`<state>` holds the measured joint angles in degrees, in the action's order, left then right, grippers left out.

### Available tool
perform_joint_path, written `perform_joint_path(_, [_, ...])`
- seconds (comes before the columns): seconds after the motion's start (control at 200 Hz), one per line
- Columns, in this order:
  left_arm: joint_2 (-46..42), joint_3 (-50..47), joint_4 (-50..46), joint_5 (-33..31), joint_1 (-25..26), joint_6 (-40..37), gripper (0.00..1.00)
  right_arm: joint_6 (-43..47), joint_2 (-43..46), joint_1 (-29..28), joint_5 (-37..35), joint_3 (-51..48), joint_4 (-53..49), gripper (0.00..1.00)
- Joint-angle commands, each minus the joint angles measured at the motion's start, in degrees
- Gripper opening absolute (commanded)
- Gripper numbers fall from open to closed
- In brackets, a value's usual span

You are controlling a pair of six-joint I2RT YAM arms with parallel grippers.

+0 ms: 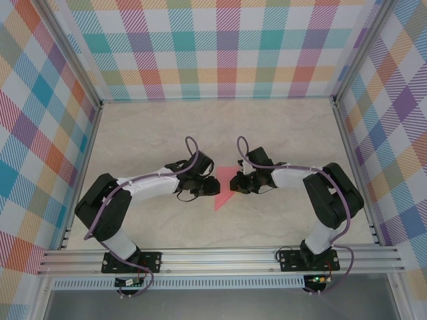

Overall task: Fold a paper plane with a square sheet of paper (pick it up from the middle)
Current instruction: Third fold the triangle at the center of the table, then fourth fold the wing at the center of the table.

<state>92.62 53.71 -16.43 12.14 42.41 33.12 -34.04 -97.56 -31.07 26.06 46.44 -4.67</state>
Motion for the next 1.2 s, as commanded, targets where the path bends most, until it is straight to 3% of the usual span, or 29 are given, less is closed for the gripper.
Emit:
perform_joint_path(0.0, [-3.75,-2.40,-0.01,-3.03,1.68,-1.53,0.34,-1.97,0.33,0.22,0.71,0.80,0.64,0.08])
perform_joint_path(0.33, [-5.96,-3.96,-1.09,-16.41,10.52,-2.22,0.48,-8.43,0.84,0.15,-0.66,0.35,-0.87,0.05])
perform_joint_path(0.5, [-4.54,-2.75,-1.23,-20.01,14.49,-4.47,0.53,-10.56,0.79,-0.05,-0.16,0.37,-0.03,0.05])
perform_joint_path(0.875, [4.50,5.52,-6.92,-25.44,18.99,-8.73,0.51,-11.04,1.04,-0.04,0.80,1.73,-1.54,0.07])
perform_joint_path(1.195, [7.27,5.92,-8.25,-30.84,20.69,-6.31,0.51,-10.25,1.03,-0.04,1.36,3.75,-4.53,0.08])
